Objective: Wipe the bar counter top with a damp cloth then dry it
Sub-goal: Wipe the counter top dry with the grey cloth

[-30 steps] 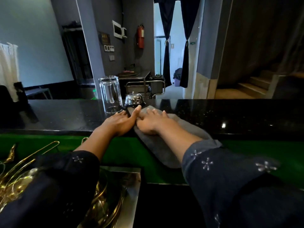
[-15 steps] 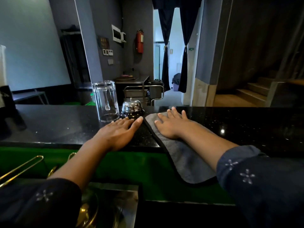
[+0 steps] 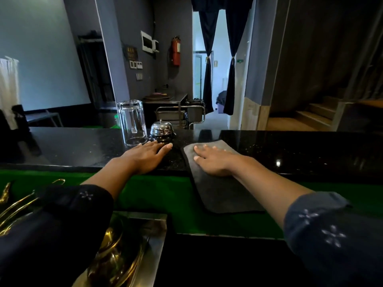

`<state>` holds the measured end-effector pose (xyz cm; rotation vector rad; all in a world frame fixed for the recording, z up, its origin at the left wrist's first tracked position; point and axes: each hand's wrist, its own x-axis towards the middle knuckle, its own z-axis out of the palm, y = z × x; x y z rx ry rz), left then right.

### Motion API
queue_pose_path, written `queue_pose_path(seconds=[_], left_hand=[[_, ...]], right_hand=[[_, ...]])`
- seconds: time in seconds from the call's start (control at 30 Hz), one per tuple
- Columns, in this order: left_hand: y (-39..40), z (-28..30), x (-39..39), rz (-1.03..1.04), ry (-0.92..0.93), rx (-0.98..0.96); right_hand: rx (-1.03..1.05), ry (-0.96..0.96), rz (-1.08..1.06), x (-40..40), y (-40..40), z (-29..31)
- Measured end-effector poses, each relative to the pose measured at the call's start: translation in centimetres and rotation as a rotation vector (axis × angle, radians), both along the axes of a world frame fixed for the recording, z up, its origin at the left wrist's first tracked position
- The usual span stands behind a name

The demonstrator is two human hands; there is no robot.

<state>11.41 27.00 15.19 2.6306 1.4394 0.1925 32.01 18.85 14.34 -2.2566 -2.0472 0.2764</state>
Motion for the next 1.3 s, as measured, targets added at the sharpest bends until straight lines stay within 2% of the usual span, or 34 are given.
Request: queue_pose_path(seconds=[0.07, 0.13, 0.23, 0.43, 0.63, 0.77, 1.07, 1.3], left_hand=[[-0.4, 0.7, 0.9, -0.044, 0.011, 0.023], [-0.8, 1.2, 2.4, -0.089, -0.071, -0.025], [-0.7, 0.7, 4.9, -0.112, -0.074, -0.065], [0.7, -1.5, 7.2, -0.026, -0.010, -0.053], [1.7, -2.1, 7.3, -0.043, 0.050, -0.013], [1.5, -1.9, 7.1, -0.053, 0.046, -0.013], [0.6, -1.1, 6.9, -0.033, 0.018, -0.042], [-0.4, -0.8, 6.8, -0.026, 0.039, -0.051]], right_hand=[[-0.030, -0.039, 0.017, 0.5, -2.8, 0.5], [-0.018, -0.057, 0.018, 1.1, -4.7, 0.6], [0.036, -0.064, -0.008, 1.4, -4.7, 0.1], [0.023, -0.056, -0.108, 3.5, 0.8, 0.0], [0.060, -0.064, -0.154, 5.2, 8.4, 0.2], [0.042, -0.067, -0.185, 5.3, 9.9, 0.6], [0.040, -0.040, -0.127, 2.9, 1.1, 0.3], [0.029, -0.052, -0.103, 6.5, -4.2, -0.3]])
